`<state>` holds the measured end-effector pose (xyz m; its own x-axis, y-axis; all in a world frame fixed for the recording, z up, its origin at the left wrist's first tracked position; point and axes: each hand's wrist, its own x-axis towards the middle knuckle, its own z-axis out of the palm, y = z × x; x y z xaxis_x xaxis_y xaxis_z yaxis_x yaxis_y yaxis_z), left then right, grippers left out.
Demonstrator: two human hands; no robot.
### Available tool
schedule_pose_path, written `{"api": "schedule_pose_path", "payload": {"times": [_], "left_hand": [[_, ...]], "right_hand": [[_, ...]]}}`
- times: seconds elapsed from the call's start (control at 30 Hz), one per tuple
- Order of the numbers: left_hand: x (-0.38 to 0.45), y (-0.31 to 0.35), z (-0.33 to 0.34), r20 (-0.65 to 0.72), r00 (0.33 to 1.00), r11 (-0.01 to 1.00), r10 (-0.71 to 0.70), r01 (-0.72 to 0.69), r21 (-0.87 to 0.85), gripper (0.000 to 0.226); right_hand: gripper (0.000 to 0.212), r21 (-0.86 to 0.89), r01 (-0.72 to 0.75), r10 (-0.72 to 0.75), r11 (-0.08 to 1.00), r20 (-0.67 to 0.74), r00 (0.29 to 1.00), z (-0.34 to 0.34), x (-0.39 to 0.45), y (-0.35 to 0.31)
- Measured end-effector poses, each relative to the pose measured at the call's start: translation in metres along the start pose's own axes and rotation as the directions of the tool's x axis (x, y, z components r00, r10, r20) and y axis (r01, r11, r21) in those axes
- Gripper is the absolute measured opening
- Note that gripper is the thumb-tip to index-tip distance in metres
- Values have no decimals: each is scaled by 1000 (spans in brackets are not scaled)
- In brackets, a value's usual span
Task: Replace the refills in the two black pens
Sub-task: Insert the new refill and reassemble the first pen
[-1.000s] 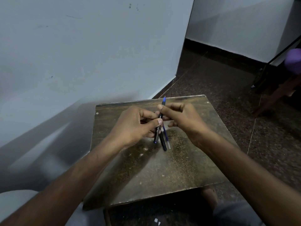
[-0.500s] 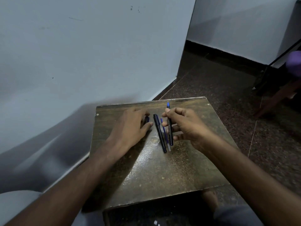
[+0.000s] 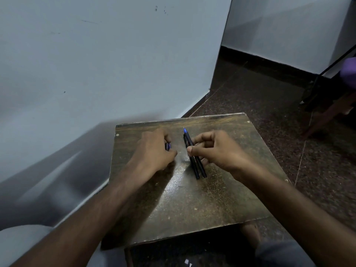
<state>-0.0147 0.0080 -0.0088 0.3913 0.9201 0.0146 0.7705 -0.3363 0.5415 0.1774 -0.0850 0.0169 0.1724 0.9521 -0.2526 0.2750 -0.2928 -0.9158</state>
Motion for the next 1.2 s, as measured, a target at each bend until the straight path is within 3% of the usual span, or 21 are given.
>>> {"api": "schedule_pose_path", "payload": {"times": [0.17,0.27,0.4,0.63,0.77,0.87,1.07,1.2], "left_hand": [[8,-2,-8,-35,993,924,-112,91,-372,20],[10,3,-8,21,980,723,-198,160,-672,20],[11,6,-13,61,972,562,-227,181,-807,21],[4,11,-12,86,976,583,-200,189,-791,18],[-3,14,-9,46,988,674,-150,136,-726,12],[-9,19,-5,-31,991,713,-128,71,-697,4],[-12,25,-5,-64,990,711,-123,43,-702,14],[-14,24,-4,-95,989,749,-115,23,-662,17]], "right_hand": [[20,-75,6,-7,997,-17,1000,5,-2,4],[19,-126,19,-23,992,-29,999,6,-2,6],[16,-170,10,-9,985,6,1000,9,-2,4],[15,-181,14,-16,983,-11,1000,10,-3,4],[15,-180,23,-30,983,-38,999,12,-2,6],[17,-108,21,-28,994,-72,997,13,-1,8],[17,70,5,3,998,-115,993,19,-3,11],[17,79,6,5,997,-146,989,25,-4,13]]}}
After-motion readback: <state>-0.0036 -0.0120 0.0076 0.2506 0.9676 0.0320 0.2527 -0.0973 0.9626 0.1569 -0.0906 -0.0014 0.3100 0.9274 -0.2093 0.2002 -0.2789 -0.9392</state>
